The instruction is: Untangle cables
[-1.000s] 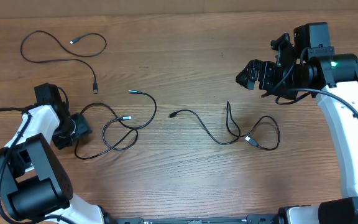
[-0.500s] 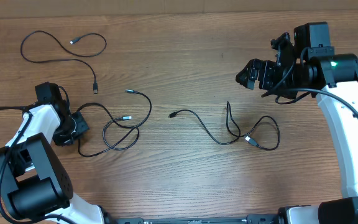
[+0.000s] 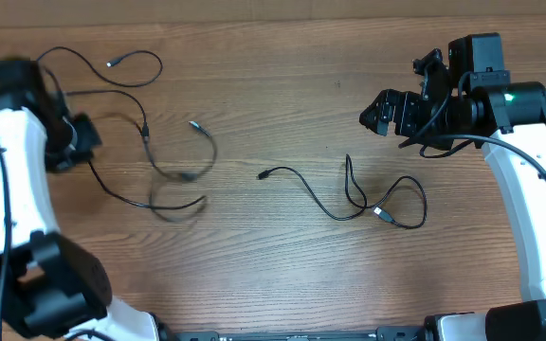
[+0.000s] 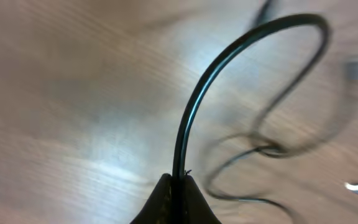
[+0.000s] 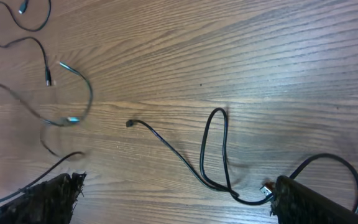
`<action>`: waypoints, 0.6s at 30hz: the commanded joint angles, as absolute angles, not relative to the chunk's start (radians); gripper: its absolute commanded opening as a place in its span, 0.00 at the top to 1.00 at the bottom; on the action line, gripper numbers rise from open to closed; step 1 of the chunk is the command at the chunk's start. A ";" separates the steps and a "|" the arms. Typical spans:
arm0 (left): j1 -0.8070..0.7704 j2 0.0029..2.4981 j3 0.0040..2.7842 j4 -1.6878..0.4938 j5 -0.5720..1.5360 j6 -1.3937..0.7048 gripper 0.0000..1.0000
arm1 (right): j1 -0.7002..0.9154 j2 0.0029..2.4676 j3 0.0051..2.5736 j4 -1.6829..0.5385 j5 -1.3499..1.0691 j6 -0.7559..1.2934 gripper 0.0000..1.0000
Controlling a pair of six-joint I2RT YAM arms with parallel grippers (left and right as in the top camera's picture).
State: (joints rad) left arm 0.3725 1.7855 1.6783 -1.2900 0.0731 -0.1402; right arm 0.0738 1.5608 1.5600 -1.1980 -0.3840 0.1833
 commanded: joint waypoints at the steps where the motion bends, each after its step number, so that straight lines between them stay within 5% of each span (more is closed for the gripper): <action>1: 0.358 1.703 1.890 -1.315 0.157 -0.017 0.96 | 0.078 1.562 1.557 -1.197 -0.374 0.183 0.00; 14: 0.381 1.700 2.018 -1.294 0.108 0.139 0.96 | 0.078 1.562 1.557 -1.197 -0.374 0.183 0.00; 18: 0.388 1.727 2.015 -1.320 0.248 0.143 0.96 | 0.078 1.562 1.557 -1.190 -0.374 0.183 0.01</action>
State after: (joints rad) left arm 0.3798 1.7023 2.0155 -1.3041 0.1349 0.0963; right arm 0.0738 1.5608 1.5600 -1.1969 -0.3840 0.1829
